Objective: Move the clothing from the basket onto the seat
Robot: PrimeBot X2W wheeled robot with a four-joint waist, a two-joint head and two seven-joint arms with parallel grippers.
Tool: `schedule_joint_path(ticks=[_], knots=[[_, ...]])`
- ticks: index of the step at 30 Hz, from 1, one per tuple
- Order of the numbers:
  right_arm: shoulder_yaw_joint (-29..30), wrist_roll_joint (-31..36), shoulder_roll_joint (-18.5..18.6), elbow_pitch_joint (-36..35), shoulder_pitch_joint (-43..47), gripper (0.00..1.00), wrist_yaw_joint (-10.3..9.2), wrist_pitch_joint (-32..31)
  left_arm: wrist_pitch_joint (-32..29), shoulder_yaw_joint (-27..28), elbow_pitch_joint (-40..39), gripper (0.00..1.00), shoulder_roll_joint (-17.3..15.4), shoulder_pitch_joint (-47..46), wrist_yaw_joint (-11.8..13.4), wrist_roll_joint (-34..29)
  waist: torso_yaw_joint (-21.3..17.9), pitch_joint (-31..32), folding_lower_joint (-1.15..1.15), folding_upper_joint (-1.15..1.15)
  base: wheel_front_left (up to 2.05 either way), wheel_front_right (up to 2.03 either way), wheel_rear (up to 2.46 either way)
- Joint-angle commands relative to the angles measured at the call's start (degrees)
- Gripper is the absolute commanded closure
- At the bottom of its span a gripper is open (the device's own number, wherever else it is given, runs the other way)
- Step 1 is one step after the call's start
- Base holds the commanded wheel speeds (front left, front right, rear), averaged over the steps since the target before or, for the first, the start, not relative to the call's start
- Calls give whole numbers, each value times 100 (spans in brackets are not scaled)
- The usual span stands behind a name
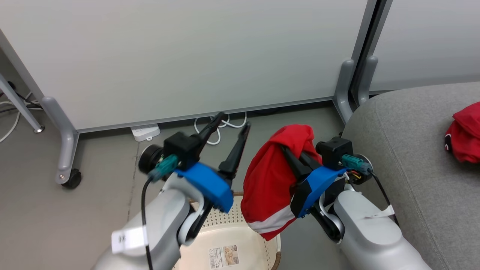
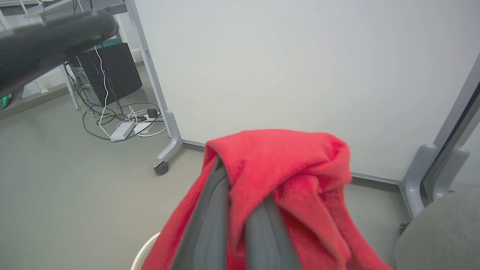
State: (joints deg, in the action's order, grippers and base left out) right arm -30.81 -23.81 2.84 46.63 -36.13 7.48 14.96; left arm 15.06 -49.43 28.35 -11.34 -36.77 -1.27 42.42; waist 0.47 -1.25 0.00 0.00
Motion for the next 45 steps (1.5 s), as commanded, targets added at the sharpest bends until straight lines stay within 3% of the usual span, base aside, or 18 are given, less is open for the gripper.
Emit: schedule_joint_path(ticks=[1,6,12,27,34,45], knots=[[55,39,9,-63,-62,100,3,30,14,174,-169,0,-42,219,31,-168,6,-32,0,0,0,0,0],[249,186,9,-178,52,100,2,32,15,925,-716,0,-179,1277,-79,-915,47,-48,0,0,0,0,0],[414,297,9,-250,202,100,3,32,16,1711,-926,0,-101,2140,-276,-1481,109,6,0,0,0,0,0],[487,353,9,-218,253,100,2,33,16,2721,-880,0,350,2685,-579,-2177,12,34,0,0,0,0,0],[501,375,9,-263,192,100,2,33,16,2878,-866,0,432,2700,-624,-2287,-360,-30,0,0,0,0,0],[516,397,9,-339,80,100,3,33,16,3069,-891,0,372,2539,-637,-2317,-1334,-249,0,0,0,0,0]])
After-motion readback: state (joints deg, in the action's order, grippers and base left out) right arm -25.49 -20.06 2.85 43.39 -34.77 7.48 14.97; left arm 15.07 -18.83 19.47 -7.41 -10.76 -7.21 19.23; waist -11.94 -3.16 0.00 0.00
